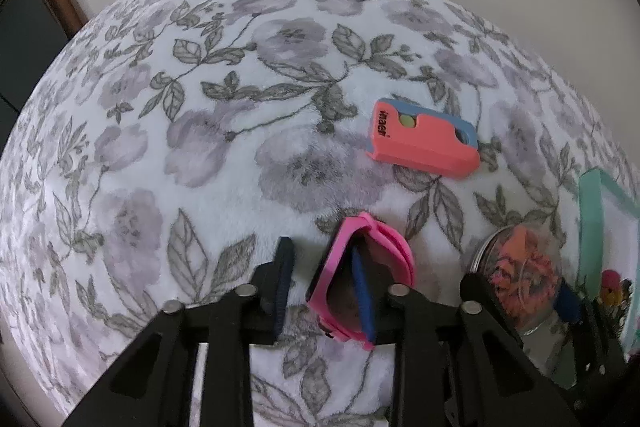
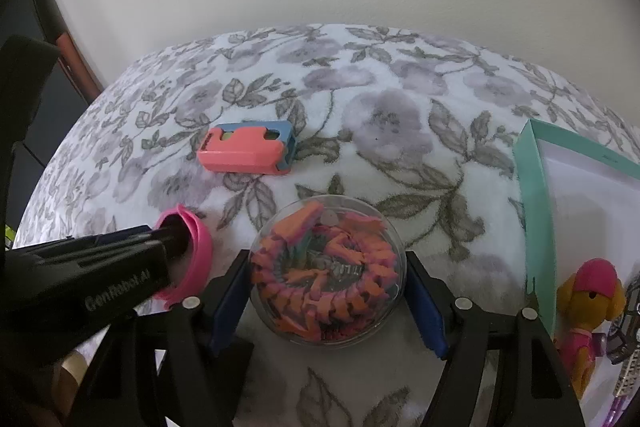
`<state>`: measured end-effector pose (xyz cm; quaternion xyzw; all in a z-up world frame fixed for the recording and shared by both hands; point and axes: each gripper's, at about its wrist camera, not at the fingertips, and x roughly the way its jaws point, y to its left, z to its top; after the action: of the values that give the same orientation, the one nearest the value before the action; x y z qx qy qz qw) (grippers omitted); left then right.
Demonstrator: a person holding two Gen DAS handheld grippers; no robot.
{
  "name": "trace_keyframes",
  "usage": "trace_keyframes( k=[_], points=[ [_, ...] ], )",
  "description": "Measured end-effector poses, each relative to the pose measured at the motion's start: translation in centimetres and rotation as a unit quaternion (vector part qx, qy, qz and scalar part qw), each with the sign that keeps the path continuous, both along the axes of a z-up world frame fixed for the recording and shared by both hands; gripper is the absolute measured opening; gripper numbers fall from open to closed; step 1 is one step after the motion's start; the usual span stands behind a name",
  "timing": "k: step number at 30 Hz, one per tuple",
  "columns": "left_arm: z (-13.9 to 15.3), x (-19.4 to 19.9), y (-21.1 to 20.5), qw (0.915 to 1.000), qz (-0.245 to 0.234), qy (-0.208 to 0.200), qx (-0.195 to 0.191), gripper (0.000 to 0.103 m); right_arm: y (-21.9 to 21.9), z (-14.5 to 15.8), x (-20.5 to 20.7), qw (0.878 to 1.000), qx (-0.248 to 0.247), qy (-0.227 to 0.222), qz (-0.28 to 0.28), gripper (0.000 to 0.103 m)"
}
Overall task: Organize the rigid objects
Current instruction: 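Grasp the pink watch band with left tool while right tool grasps the clear container, then carry the pink watch band and clear container over the tray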
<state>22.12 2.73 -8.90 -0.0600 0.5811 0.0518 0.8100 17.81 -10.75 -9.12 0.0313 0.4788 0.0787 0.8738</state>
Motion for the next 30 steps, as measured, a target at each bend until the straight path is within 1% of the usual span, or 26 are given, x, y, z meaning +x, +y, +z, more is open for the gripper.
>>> trace_keyframes(
  k=[1,2,8,14,18,21,27,30],
  points=[
    [0.1,-0.1,0.4,1.0000,0.005,-0.001,-0.007,0.014,0.0,0.0,0.0,1.000,0.000,0.002,0.001,0.075],
    [0.2,-0.2,0.8,0.9998,0.009,-0.002,-0.015,0.013,-0.1,0.1,-0.1,1.000,0.000,0.003,0.002,0.075],
    [0.6,-0.4,1.4,0.9989,0.019,-0.010,-0.043,0.013,-0.7,0.3,-0.2,1.000,0.012,0.012,-0.001,0.075],
    [2.5,-0.7,1.7,0.9978,0.020,-0.034,-0.053,0.013,-1.6,1.4,-0.4,1.000,0.021,0.006,-0.010,0.075],
    [4.8,-1.1,1.9,0.9962,0.019,-0.061,-0.058,0.013,-2.5,3.0,-0.5,0.999,0.031,-0.006,-0.017,0.075],
    [6.8,-1.4,1.6,0.9938,0.013,-0.085,-0.071,0.013,-3.4,4.5,-0.7,0.999,0.038,-0.018,-0.026,0.075],
    [10.4,-1.5,0.0,0.9878,-0.011,-0.126,-0.091,0.013,-6.2,7.4,-1.2,0.997,0.049,-0.039,-0.048,0.075],
    [11.9,-1.8,-1.2,0.9848,-0.026,-0.144,-0.094,0.013,-8.0,8.5,-1.4,0.995,0.055,-0.045,-0.064,0.075]
  ],
)
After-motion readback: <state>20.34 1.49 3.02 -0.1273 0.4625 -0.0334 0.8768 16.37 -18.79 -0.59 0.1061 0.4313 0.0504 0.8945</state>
